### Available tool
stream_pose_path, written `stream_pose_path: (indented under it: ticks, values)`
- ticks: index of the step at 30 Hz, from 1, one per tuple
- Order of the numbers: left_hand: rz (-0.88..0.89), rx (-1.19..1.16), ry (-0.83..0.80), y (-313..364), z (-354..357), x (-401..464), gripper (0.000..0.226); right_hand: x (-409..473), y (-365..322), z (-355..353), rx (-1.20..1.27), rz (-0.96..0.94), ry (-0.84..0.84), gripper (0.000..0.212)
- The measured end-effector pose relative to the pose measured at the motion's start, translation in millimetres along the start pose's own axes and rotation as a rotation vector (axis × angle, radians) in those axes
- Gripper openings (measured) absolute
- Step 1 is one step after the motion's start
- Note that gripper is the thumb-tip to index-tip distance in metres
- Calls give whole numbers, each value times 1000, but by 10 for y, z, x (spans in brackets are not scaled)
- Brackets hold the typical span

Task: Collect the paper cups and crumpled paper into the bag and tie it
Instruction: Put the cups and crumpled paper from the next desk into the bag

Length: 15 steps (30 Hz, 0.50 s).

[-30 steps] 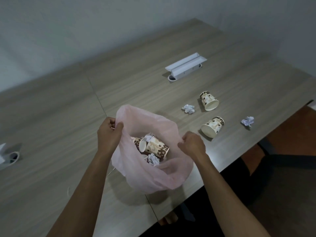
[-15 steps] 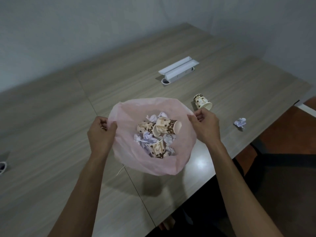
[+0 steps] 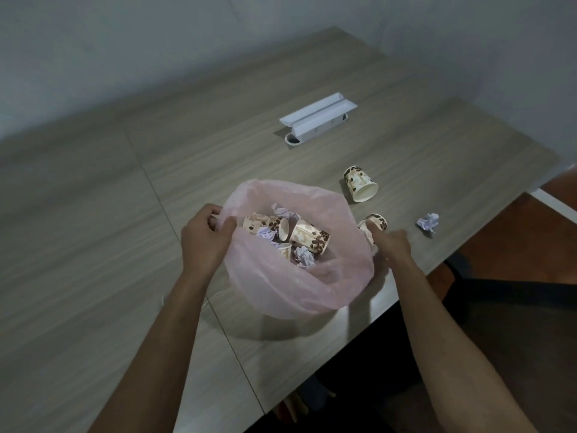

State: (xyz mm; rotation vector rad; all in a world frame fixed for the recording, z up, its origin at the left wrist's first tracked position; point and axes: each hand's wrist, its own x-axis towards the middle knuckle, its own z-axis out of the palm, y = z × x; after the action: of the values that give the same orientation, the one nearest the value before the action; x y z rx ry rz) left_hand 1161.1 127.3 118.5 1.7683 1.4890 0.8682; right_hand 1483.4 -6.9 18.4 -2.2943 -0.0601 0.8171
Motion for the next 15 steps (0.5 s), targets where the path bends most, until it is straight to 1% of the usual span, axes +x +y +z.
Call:
stream_pose_path:
  ticks: [1, 2, 3, 4, 5, 6, 7, 9, 10, 11, 12, 14, 15]
  values:
    - [-4, -2, 2, 17, 21, -14, 6, 97, 77, 40, 19, 61, -72, 107]
    - [-8, -2, 3, 31, 40, -29, 7, 206, 166, 82, 66, 99, -132, 110]
    - [-12, -2, 4, 45, 55, -47, 8, 292, 248, 125, 144, 121, -174, 102]
    - [-16, -1, 7, 59, 68, -65, 9, 264, 262, 136, 240, 126, -199, 86]
    - [-21, 1, 11, 70, 78, -84, 10, 167, 227, 125, 303, 141, -191, 69]
    - [-27, 3, 13, 79, 86, -103, 11, 143, 225, 116, 351, 149, -176, 59]
    - [-30, 2, 12, 85, 94, -121, 11, 100, 204, 85, 395, 146, -150, 55]
    - [-27, -6, 9, 99, 105, -148, 10, 54, 159, 3, 504, 112, -67, 60]
    - [-28, -13, 11, 109, 105, -160, 9, 15, 103, -57, 535, 79, -15, 65]
    - [-34, -21, 17, 126, 105, -172, 9, -48, 21, -117, 569, 34, 24, 65]
    - [-44, -35, 28, 143, 103, -180, 8, -118, -66, -174, 598, -53, 27, 60]
    - [-60, -74, 54, 181, 100, -196, 6, -378, -273, -275, 596, -282, -41, 47]
    - [-64, -91, 65, 200, 100, -200, 7, -512, -364, -304, 521, -405, -85, 43]
